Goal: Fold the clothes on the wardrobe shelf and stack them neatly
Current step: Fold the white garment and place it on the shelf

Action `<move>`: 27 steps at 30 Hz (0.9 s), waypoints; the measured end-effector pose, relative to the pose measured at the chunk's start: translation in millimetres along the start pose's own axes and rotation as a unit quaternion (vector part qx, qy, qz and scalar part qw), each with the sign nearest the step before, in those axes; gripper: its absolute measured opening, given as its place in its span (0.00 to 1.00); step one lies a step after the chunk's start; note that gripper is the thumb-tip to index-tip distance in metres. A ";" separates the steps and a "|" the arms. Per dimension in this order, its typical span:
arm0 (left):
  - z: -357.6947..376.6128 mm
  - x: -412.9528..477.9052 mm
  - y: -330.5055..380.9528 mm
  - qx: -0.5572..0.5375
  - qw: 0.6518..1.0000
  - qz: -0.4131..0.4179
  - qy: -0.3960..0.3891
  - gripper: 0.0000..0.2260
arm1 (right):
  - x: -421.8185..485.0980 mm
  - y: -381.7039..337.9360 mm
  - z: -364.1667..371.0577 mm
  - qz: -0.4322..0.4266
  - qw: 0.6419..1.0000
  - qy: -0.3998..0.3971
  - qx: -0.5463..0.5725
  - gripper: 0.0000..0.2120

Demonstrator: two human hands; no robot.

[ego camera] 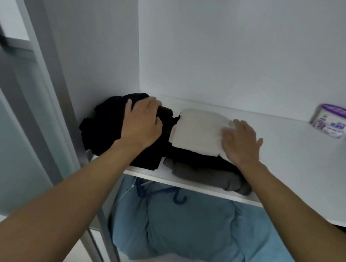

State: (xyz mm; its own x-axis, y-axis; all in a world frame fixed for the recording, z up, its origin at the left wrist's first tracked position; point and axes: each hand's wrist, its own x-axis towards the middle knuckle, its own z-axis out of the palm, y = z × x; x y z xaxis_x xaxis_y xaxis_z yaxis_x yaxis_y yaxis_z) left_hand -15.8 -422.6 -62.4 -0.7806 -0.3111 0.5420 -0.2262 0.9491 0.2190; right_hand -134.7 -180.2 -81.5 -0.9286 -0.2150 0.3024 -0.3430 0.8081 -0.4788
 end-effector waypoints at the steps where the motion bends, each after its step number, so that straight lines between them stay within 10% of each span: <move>1: -1.1 0.8 -12.6 0.015 0.999 -0.048 0.015 0.20 | -7.8 -18.0 4.2 -0.026 0.999 -0.007 0.033 0.23; 6: 18.4 -6.7 -58.1 0.061 0.973 -0.172 -0.140 0.26 | -39.9 -42.6 32.3 -0.050 0.994 -0.081 -0.053 0.30; 27: 119.5 143.5 -45.2 0.102 0.971 -0.140 -0.164 0.25 | 157.9 -7.4 96.6 -0.036 0.996 -0.041 -0.074 0.28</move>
State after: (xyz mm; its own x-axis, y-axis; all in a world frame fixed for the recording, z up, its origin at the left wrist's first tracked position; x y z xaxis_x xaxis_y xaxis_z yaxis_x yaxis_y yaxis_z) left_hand -187.2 -504.4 -91.5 -0.8074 -0.5585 0.1901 -0.5413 0.8295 0.1378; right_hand -292.4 -273.2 -109.8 -0.9128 -0.3145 0.2604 -0.3903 0.8595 -0.3299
